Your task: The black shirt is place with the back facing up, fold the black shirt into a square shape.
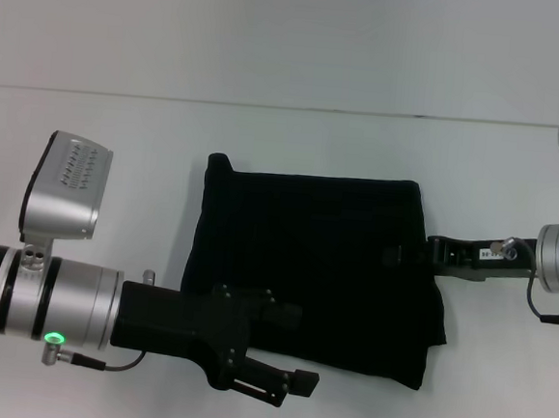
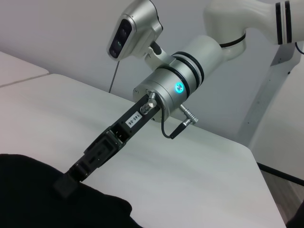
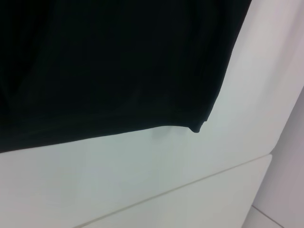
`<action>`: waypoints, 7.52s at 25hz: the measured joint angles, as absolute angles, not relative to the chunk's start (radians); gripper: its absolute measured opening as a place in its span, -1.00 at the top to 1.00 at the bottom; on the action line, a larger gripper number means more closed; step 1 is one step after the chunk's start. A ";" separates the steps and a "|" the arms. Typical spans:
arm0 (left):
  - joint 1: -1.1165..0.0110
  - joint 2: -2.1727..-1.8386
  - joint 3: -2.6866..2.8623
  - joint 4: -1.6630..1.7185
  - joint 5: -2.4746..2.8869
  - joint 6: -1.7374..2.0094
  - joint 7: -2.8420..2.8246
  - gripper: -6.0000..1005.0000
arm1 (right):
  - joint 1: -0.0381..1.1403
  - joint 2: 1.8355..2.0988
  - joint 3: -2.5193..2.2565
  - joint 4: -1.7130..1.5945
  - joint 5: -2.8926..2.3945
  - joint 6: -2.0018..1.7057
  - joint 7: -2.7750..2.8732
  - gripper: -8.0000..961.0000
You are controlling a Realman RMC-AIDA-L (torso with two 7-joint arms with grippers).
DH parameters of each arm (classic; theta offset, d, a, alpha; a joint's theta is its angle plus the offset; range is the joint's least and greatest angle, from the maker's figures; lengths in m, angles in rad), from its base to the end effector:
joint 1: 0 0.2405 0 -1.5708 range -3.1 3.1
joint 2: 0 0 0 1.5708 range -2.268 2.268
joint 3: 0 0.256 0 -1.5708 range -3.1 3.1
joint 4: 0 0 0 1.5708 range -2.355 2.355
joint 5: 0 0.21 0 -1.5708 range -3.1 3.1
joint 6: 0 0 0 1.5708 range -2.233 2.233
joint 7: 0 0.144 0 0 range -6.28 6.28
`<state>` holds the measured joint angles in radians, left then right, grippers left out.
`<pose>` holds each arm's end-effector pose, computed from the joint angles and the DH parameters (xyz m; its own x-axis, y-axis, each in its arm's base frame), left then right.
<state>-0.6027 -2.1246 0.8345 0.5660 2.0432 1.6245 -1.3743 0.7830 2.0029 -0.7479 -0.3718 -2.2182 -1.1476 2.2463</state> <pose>-0.2269 0.3084 -0.0527 0.8340 0.3549 0.4225 0.3435 -0.9332 0.1058 0.2631 0.3932 -0.0325 0.2752 -0.8948 -0.3517 -0.9599 -0.2758 -0.0493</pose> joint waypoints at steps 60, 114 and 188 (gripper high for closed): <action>-0.688 -2.123 0.789 0.564 1.895 1.077 -1.759 -0.77 | 0.677 1.963 -0.643 -0.471 -2.093 -1.102 2.156 -0.01; -0.822 -2.162 0.806 0.374 1.930 0.629 -1.903 0.75 | 0.686 1.966 -0.643 -0.479 -2.099 -1.114 2.061 -0.65; -0.764 -2.148 0.893 0.471 1.881 0.714 -1.974 0.99 | 0.692 2.005 -0.636 -0.486 -1.991 -1.147 1.851 -0.55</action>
<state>-0.7636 -2.1477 0.8933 0.4712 1.8813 0.7143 -1.9740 0.6925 2.0050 -0.6362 -0.4856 -1.9907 -1.1472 1.8515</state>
